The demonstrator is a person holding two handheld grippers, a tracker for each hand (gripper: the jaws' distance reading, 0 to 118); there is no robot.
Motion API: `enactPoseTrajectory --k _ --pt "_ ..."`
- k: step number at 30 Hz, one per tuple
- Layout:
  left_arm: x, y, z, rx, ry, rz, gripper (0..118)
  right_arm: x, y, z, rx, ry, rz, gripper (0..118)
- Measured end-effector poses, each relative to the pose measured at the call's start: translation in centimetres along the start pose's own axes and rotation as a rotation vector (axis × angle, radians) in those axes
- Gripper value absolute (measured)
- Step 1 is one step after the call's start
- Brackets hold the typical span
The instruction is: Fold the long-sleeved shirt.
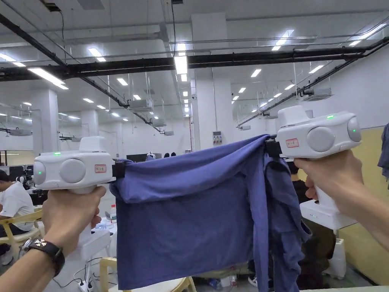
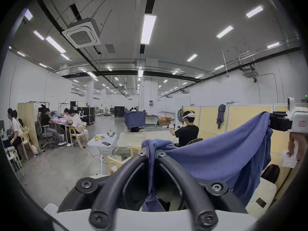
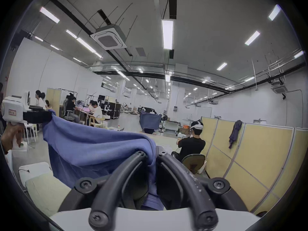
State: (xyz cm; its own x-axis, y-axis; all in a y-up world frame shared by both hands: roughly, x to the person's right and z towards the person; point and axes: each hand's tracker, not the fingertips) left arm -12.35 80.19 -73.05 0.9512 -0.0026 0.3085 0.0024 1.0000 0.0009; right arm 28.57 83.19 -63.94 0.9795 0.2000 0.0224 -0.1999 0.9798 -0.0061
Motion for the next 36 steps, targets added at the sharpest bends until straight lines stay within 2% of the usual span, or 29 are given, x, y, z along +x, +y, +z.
enactPoseTrajectory --k 8,13,15,23,27,30,36 --pt "-0.5 -0.2 -5.9 -0.019 0.001 -0.01 5 1.2 0.2 -5.1 -0.014 -0.046 0.034 9" --pt "-1.1 -0.6 -11.2 -0.035 0.001 -0.013 5 2.5 -0.2 -11.2 -0.026 -0.061 0.024 10" --pt "-1.3 -0.6 -13.2 -0.041 0.001 -0.002 5 2.5 -0.6 -13.4 -0.019 -0.078 0.048 9" --pt "-2.9 -1.8 -20.4 -0.045 0.019 -0.021 5 2.9 -2.8 -21.5 -0.02 -0.062 0.085 10" --pt "-3.4 -4.5 -22.1 -0.054 0.025 -0.017 5 2.9 -5.3 -23.8 -0.015 -0.052 0.069 10" --pt "-3.5 -7.3 -23.0 -0.089 0.027 -0.022 5 1.9 -7.9 -25.0 -0.05 -0.029 0.094 10" --pt "-3.7 -15.9 -23.9 -0.21 0.004 0.023 5 -0.3 -17.0 -26.6 -0.202 0.023 0.072 9"
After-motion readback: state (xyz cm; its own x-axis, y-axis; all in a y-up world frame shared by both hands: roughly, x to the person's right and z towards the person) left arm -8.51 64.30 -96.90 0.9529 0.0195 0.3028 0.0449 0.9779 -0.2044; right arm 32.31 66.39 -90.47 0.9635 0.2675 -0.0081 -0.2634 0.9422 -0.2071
